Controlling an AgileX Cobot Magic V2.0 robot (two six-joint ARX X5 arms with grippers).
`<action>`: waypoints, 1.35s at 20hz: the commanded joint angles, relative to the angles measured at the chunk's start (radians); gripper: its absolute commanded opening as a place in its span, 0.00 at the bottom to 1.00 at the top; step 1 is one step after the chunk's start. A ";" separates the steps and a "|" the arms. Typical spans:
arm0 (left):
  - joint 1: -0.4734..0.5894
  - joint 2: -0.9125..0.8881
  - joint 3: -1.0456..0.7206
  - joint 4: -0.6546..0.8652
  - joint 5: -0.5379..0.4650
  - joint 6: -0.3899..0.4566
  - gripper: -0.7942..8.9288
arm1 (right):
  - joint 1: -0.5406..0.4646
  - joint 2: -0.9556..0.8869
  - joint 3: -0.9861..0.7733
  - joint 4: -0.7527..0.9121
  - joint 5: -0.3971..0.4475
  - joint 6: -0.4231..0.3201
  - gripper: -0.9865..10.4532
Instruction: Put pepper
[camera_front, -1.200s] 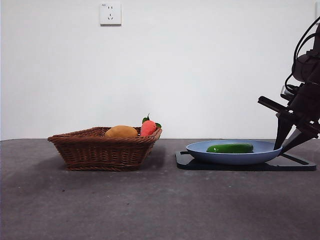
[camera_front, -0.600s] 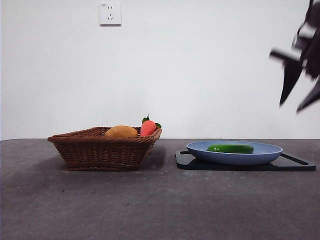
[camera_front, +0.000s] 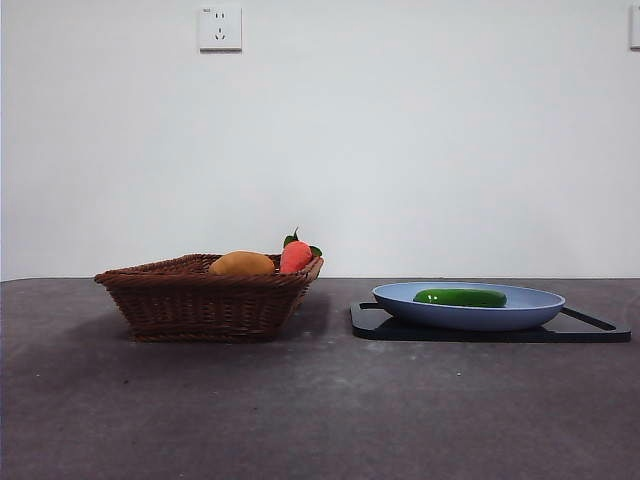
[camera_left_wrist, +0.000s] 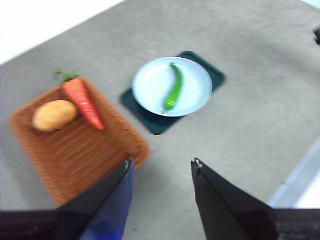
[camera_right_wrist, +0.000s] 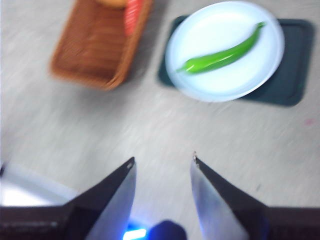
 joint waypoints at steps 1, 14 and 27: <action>-0.007 0.007 0.023 -0.004 0.042 0.009 0.29 | 0.061 -0.048 0.022 -0.066 0.000 -0.012 0.26; -0.009 0.007 0.023 -0.058 0.042 -0.015 0.09 | 0.103 -0.124 0.021 -0.119 -0.001 -0.007 0.10; -0.004 0.003 0.023 -0.040 0.023 0.046 0.09 | 0.102 -0.124 0.021 -0.118 0.003 -0.008 0.10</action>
